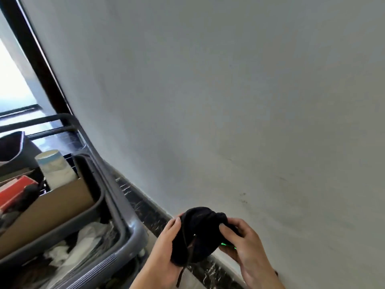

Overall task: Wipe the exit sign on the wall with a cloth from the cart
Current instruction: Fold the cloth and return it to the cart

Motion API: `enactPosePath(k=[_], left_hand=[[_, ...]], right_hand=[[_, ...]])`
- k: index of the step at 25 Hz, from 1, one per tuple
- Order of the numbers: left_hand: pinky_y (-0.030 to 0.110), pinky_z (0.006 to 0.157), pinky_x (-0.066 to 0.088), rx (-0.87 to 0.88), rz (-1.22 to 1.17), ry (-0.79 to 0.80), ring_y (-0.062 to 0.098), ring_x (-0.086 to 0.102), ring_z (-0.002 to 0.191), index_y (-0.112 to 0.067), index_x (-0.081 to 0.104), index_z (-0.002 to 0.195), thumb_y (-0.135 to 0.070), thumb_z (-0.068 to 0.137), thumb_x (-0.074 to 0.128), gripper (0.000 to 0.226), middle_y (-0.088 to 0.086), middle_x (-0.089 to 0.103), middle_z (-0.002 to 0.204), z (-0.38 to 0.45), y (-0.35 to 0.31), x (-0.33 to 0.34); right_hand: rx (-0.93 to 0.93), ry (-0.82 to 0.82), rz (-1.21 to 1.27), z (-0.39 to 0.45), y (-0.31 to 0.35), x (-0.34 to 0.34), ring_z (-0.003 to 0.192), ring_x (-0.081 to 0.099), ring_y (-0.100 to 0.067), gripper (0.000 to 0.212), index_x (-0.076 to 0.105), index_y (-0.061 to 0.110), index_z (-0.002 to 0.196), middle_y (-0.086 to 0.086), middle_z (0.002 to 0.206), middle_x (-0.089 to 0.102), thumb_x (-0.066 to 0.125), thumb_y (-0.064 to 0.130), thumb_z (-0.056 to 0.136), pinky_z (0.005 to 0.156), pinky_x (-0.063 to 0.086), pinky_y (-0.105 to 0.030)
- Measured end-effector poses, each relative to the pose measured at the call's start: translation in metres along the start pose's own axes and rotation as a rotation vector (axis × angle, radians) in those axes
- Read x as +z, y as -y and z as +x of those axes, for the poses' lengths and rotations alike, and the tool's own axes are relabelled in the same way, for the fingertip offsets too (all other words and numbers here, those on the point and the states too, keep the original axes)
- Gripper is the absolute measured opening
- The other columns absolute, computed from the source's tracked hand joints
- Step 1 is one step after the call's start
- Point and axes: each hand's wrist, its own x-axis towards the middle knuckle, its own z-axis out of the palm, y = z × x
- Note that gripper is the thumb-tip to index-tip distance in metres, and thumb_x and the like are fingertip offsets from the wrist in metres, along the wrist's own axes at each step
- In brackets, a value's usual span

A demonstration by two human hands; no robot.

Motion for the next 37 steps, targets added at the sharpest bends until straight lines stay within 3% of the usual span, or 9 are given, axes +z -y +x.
enactPosePath(k=[8,12,16,21,24,26,30,34,37], left_hand=[[0.038,0.057,0.059,0.317,-0.056,-0.376,0.039,0.068,0.087,-0.001,0.061,0.109,-0.001,0.085,0.056,0.024,0.027,0.069,0.1,-0.026,-0.086,-0.087],[0.036,0.055,0.057,0.337,0.081,-0.501,0.036,0.07,0.078,-0.003,0.062,0.108,-0.001,0.095,0.055,0.015,0.024,0.071,0.094,-0.025,-0.127,-0.14],[0.041,0.063,0.056,0.262,0.035,-0.48,0.04,0.067,0.084,0.0,0.061,0.113,0.01,0.089,0.06,0.026,0.027,0.067,0.104,-0.013,-0.158,-0.184],[0.036,0.065,0.057,0.232,0.051,-0.5,0.04,0.067,0.092,-0.002,0.061,0.114,0.015,0.08,0.065,0.038,0.024,0.069,0.103,0.014,-0.155,-0.221],[0.038,0.068,0.056,0.161,0.245,-0.741,0.029,0.071,0.079,-0.01,0.067,0.103,0.006,0.083,0.071,0.026,0.012,0.075,0.087,0.026,-0.142,-0.228],[0.028,0.059,0.054,0.12,0.351,-0.86,0.017,0.071,0.07,-0.015,0.068,0.095,-0.003,0.083,0.076,0.019,0.0,0.075,0.075,0.03,-0.136,-0.23],[0.013,0.044,0.044,0.091,0.537,-0.874,0.004,0.066,0.059,-0.02,0.067,0.086,-0.008,0.087,0.073,0.013,-0.007,0.072,0.071,0.032,-0.135,-0.23],[0.024,0.06,0.049,0.068,0.529,-0.835,0.014,0.067,0.074,-0.012,0.068,0.094,-0.005,0.088,0.071,0.01,0.001,0.072,0.081,0.027,-0.143,-0.229],[0.027,0.072,0.048,0.048,0.526,-0.829,0.011,0.062,0.081,-0.013,0.062,0.102,-0.009,0.09,0.069,0.014,0.0,0.066,0.091,0.018,-0.15,-0.224]], right_hand=[[0.099,0.226,0.034,0.049,-0.001,0.154,0.075,0.071,-0.025,0.004,0.065,0.0,0.086,-0.014,0.075,0.074,0.067,0.0,0.083,0.064,0.06,-0.038],[0.092,0.268,-0.01,0.076,-0.011,0.221,0.071,0.073,-0.025,0.005,0.063,-0.001,0.086,-0.015,0.073,0.075,0.067,-0.003,0.082,0.063,0.06,-0.036],[0.054,0.242,-0.054,0.109,-0.024,0.261,0.075,0.072,-0.029,0.008,0.063,0.001,0.087,-0.017,0.08,0.073,0.069,-0.002,0.082,0.064,0.059,-0.035],[0.055,0.213,-0.2,0.147,-0.054,0.275,0.078,0.071,-0.025,0.009,0.064,0.005,0.089,-0.012,0.085,0.07,0.071,0.005,0.083,0.063,0.059,-0.034],[0.038,0.141,-0.436,0.166,-0.077,0.264,0.083,0.07,-0.027,0.007,0.067,0.012,0.084,-0.012,0.089,0.072,0.073,0.01,0.081,0.079,0.058,-0.047],[0.065,0.118,-0.504,0.17,-0.09,0.258,0.088,0.07,-0.031,0.007,0.068,0.013,0.086,-0.014,0.094,0.073,0.073,0.013,0.081,0.086,0.055,-0.052],[0.148,0.142,-0.432,0.175,-0.104,0.251,0.084,0.069,-0.034,0.012,0.067,0.009,0.095,-0.021,0.1,0.072,0.071,0.015,0.085,0.071,0.054,-0.045],[0.157,0.149,-0.387,0.175,-0.108,0.249,0.084,0.07,-0.03,0.013,0.068,0.01,0.095,-0.018,0.099,0.073,0.071,0.017,0.085,0.068,0.053,-0.039],[0.107,0.13,-0.43,0.172,-0.106,0.247,0.089,0.07,-0.024,0.018,0.067,0.014,0.097,-0.01,0.101,0.073,0.072,0.024,0.083,0.073,0.055,-0.037]])
